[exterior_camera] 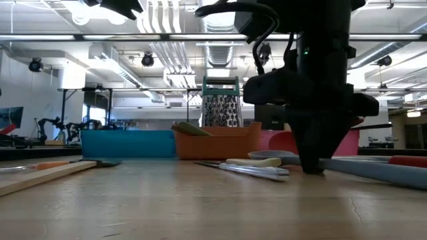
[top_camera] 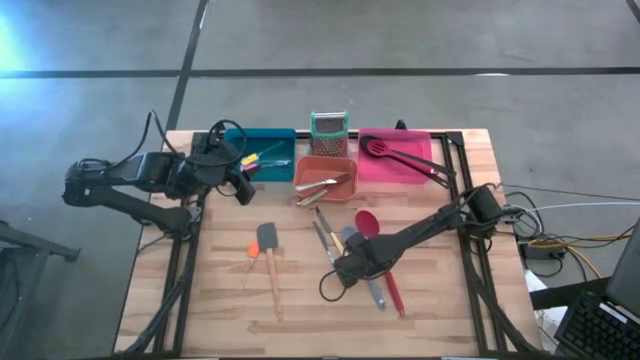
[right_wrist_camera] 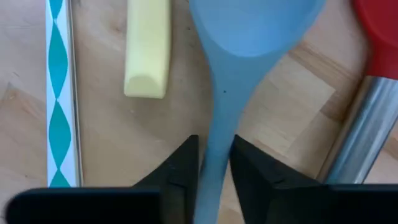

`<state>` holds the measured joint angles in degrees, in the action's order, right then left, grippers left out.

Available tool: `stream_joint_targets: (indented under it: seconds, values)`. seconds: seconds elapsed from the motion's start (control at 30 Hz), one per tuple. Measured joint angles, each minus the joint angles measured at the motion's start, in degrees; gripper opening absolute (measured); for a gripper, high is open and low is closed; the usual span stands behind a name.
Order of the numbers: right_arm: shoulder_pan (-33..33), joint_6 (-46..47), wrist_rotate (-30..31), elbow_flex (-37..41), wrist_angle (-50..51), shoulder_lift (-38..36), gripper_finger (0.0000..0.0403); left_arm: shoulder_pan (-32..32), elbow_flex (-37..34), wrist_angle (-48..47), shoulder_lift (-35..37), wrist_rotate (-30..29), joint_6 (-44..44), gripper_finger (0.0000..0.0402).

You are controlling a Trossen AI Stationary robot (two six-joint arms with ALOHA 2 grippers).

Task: Pick & Place Kitchen Items
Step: Put the light blue ladle scoop into the pink bin

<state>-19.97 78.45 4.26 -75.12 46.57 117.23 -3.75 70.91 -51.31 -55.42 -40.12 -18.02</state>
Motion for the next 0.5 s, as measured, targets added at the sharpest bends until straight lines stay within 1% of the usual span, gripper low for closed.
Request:
stream_joint_targets:
  seconds: [0.1,0.13,0.33,0.4,0.5]
  values:
    - [0.05,1.40,0.44,0.11,0.36,-1.04,0.0034,0.02,0.00,-0.04,0.00,0.01,0.02,0.0218]
    - [0.05,1.93,0.66,0.11,0.68,-1.51,0.0030,0.02,0.00,-0.05,0.00,0.01,0.03,0.0218]
    - [-0.02,4.60,2.32,0.67,4.00,-4.81,0.0030,0.02,0.00,-0.18,0.00,0.00,0.57,0.0218]
    - [-0.02,5.04,2.56,0.45,3.94,-6.81,0.0030,0.17,0.00,-0.20,-0.02,-0.03,0.66,0.0218]
    - [-0.04,5.28,4.46,0.42,4.93,-9.88,0.0030,0.36,0.00,-0.22,-0.22,-0.10,0.68,0.0218]
